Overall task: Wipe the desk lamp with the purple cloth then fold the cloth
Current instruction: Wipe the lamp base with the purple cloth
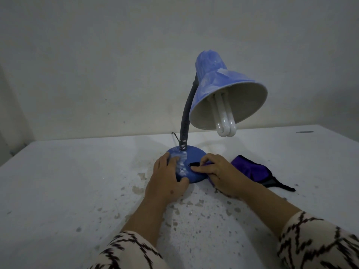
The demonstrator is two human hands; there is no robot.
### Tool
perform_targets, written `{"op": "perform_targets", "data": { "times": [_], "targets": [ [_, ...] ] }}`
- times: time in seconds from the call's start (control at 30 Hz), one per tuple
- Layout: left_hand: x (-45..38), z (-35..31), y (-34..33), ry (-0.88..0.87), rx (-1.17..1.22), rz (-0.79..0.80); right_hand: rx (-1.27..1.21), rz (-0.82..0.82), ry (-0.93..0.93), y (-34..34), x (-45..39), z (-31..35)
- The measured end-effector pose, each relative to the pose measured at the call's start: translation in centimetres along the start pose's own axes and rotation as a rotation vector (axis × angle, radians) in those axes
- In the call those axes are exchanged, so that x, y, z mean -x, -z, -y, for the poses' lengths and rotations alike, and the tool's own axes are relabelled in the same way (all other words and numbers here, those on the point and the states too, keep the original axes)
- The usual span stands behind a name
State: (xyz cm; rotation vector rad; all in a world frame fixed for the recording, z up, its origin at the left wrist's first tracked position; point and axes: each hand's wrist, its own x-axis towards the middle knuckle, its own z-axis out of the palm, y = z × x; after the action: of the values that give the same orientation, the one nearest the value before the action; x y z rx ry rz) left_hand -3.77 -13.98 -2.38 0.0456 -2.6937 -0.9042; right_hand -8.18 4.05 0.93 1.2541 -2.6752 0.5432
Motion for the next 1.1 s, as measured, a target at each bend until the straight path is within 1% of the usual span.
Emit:
{"op": "perform_targets", "data": {
  "times": [0.07,0.1,0.17,0.23,0.27,0.37,0.43,0.53,0.7,0.77,0.87,0.93,1.0,1.07,1.1],
  "targets": [
    [0.0,-0.1,0.0,0.001,0.004,-0.001,-0.075,0.002,-0.008,0.6,0.1,-0.1],
    [0.1,-0.1,0.0,0.001,0.005,-0.001,-0.152,-0.006,-0.046,1.0,-0.1,0.0],
    [0.1,-0.1,0.0,-0.002,0.000,0.002,-0.294,-0.067,-0.134,1.4,-0.7,0.5],
    [0.1,-0.1,0.0,0.012,-0.007,0.009,-0.323,-0.133,-0.160,1.2,-1.4,1.2],
    [0.1,-0.1,-0.1,0.017,-0.009,0.009,-0.280,-0.127,-0.146,0.9,-1.8,1.3],
    [0.1,-0.1,-0.1,0.009,-0.010,0.000,0.126,0.006,-0.131,-0.4,-2.3,1.5],
    [0.1,-0.1,-0.1,0.008,-0.009,-0.001,0.256,0.026,-0.120,-0.6,-2.1,1.7],
    [0.0,0.0,0.0,0.015,0.000,0.005,0.258,0.014,-0.090,-0.7,-1.6,1.6],
    [0.1,0.0,0.1,0.014,0.006,0.015,0.096,0.045,-0.102,0.0,-1.8,1.9],
    [0.2,0.1,0.0,0.011,0.011,0.015,-0.004,0.038,-0.117,0.8,-2.0,1.7],
    [0.1,0.0,-0.1,0.014,0.007,0.014,-0.211,-0.094,-0.251,1.9,-1.8,0.9],
    [0.0,-0.1,-0.1,0.024,0.003,0.013,-0.293,-0.164,-0.298,1.7,-1.8,0.6],
    [0.1,-0.1,-0.1,0.024,0.003,0.009,-0.246,-0.130,-0.237,0.8,-2.1,0.8],
    [0.1,-0.1,-0.1,0.019,0.002,0.009,-0.051,-0.054,-0.167,-0.6,-2.0,0.9],
    [0.1,-0.1,-0.1,0.016,0.002,0.008,0.038,-0.044,-0.145,-1.1,-1.8,0.8]
  ]
}}
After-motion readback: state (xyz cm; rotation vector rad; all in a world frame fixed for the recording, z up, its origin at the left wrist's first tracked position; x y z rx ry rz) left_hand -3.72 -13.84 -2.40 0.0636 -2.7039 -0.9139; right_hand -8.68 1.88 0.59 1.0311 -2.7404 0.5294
